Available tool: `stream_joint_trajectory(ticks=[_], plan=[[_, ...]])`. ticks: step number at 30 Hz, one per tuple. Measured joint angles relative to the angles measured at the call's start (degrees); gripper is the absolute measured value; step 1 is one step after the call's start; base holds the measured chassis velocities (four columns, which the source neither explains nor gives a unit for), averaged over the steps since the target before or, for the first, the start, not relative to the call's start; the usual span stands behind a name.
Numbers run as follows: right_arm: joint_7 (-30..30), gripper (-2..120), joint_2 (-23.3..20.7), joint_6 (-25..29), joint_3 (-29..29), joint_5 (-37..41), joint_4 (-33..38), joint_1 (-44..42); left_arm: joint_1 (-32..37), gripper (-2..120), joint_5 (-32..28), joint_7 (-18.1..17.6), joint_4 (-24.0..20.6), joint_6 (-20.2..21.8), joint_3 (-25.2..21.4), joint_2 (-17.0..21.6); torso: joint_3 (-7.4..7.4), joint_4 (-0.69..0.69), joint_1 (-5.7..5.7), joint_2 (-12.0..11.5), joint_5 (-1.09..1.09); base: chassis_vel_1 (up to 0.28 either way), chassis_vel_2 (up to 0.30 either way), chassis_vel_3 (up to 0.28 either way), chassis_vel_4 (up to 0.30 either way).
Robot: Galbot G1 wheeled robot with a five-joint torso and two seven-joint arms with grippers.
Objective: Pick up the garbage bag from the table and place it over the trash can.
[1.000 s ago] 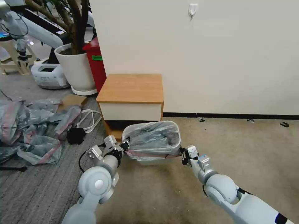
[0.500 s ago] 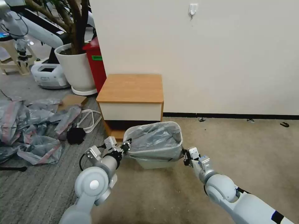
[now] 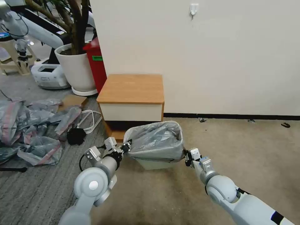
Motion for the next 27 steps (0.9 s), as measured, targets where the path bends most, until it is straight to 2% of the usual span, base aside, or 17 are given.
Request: stream_joint_trajectory(ticks=[3,6,7,11,12,16,17,21,22,25,26,27], plan=[[0.21,0,-0.30,0.25,0.06,0.20,0.80,-0.02,-0.02,5,1.77,0.77,0.69,-0.03,-0.03,0.06,0.00,0.00,0.00,0.00,0.00,0.000,0.000,0.000,0.000],[0.38,16,-0.75,0.25,0.14,0.33,1.94,-0.03,-0.35,5,2.63,1.02,1.55,-0.14,-0.44,0.24,0.00,0.00,0.00,0.00,0.00,0.000,0.000,0.000,0.000],[0.38,16,-0.75,0.25,0.14,0.33,1.94,-0.03,-0.35,5,2.63,1.02,1.55,-0.14,-0.44,0.24,0.00,0.00,0.00,0.00,0.00,0.000,0.000,0.000,0.000],[0.49,33,-1.79,0.28,0.40,0.39,3.53,-0.46,-0.55,5,2.54,2.38,2.70,0.12,-1.45,1.11,0.00,0.00,0.00,0.00,0.00,0.000,0.000,0.000,0.000],[0.49,33,-1.79,0.28,0.40,0.39,3.53,-0.46,-0.55,5,2.54,2.38,2.70,0.12,-1.45,1.11,0.00,0.00,0.00,0.00,0.00,0.000,0.000,0.000,0.000],[0.43,51,-2.61,0.41,1.02,0.65,4.53,-1.06,-0.52,5,2.16,4.17,3.21,0.59,-2.02,2.23,0.00,0.00,0.00,0.00,0.00,0.000,0.000,0.000,0.000],[0.43,51,-2.61,0.41,1.02,0.65,4.53,-1.06,-0.52,5,2.16,4.17,3.21,0.59,-2.02,2.23,0.00,0.00,0.00,0.00,0.00,0.000,0.000,0.000,0.000],[0.25,70,-3.27,0.81,1.87,0.76,5.14,-1.84,-0.34,5,1.47,5.08,3.38,0.75,-2.57,3.54,0.00,0.00,0.00,0.00,0.00,0.000,0.000,0.000,0.000],[0.25,70,-3.27,0.81,1.87,0.76,5.14,-1.84,-0.34,5,1.47,5.08,3.38,0.75,-2.57,3.54,0.00,0.00,0.00,0.00,0.00,0.000,0.000,0.000,0.000],[-0.35,84,-3.85,1.33,2.31,0.78,5.90,-2.53,-0.24,5,0.18,5.58,3.57,0.80,-3.36,4.51,0.00,0.00,0.00,0.00,0.00,0.000,0.000,0.000,0.000],[-0.35,84,-3.85,1.33,2.31,0.78,5.90,-2.53,-0.24,5,0.18,5.58,3.57,0.80,-3.36,4.51,0.00,0.00,0.00,0.00,0.00,0.000,0.000,0.000,0.000],[-0.43,90,-3.95,1.36,2.48,0.79,6.28,-2.71,-0.30,5,-0.26,5.30,3.68,0.75,-3.59,4.67,0.00,0.00,0.00,0.00,0.00,0.000,0.000,0.000,0.000]])
